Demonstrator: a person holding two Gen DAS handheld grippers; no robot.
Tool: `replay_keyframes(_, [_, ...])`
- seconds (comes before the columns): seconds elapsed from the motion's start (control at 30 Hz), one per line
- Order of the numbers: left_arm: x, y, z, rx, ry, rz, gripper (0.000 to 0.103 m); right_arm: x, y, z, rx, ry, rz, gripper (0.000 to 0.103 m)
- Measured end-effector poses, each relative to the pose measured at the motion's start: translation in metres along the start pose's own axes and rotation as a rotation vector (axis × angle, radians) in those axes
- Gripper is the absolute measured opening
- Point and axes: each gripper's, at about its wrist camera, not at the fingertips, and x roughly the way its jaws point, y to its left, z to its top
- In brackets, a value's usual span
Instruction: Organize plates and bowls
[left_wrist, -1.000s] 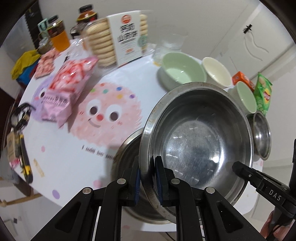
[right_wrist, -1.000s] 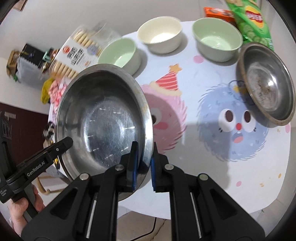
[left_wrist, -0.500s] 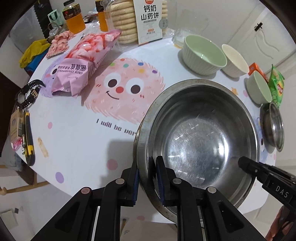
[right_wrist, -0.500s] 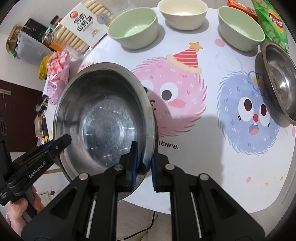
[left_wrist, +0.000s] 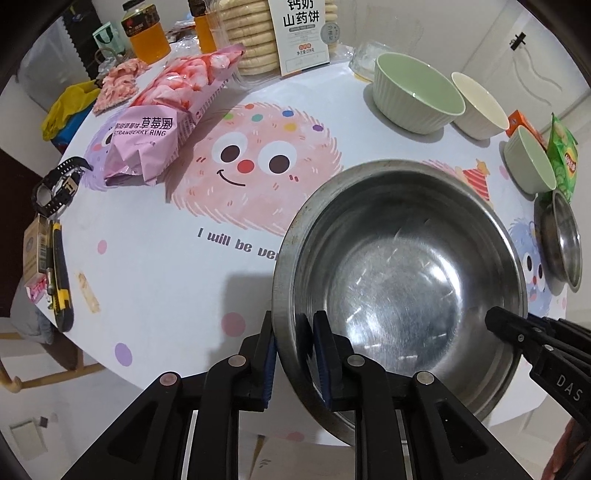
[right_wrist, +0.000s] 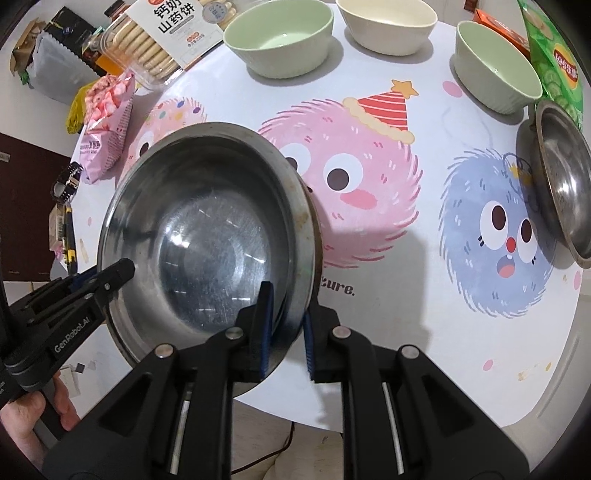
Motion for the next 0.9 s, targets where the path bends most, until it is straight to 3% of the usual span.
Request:
replay_keyframes(0.13, [0.004,0.004,0.001,-0.013,0.015,0.009,0.022,0.001,0.005,0.001,-0.03,0.003,-0.026,0.019])
replay_keyframes(0.23, [0.006,0.009,0.0,-0.024,0.015,0.01,0.034,0.001,0.005,0.0,-0.031,0.0,-0.046,0.025])
replay_keyframes(0.3, [0.006,0.012,0.0,-0.033,0.013,0.001,0.048,0.0,0.003,0.001,-0.019,0.0,-0.037,0.046])
replay_keyframes(0.37, [0.006,0.015,-0.001,-0.036,0.008,-0.002,0.057,0.0,0.0,0.0,-0.005,-0.002,-0.018,0.063])
replay_keyframes(0.5, [0.002,0.02,-0.003,-0.056,-0.009,-0.024,0.083,-0.005,-0.002,0.0,-0.009,-0.016,-0.034,0.067])
replay_keyframes(0.63, [-0.006,0.017,0.0,-0.049,-0.038,-0.029,0.094,-0.016,-0.011,0.0,0.006,-0.044,-0.031,0.071])
replay_keyframes(0.67, [-0.008,0.015,0.001,-0.043,-0.043,-0.033,0.103,-0.019,-0.015,0.0,0.015,-0.052,-0.021,0.074])
replay_keyframes(0.9, [-0.023,-0.017,0.011,0.037,-0.092,-0.046,0.103,-0.046,-0.053,-0.005,0.092,-0.123,-0.02,0.081])
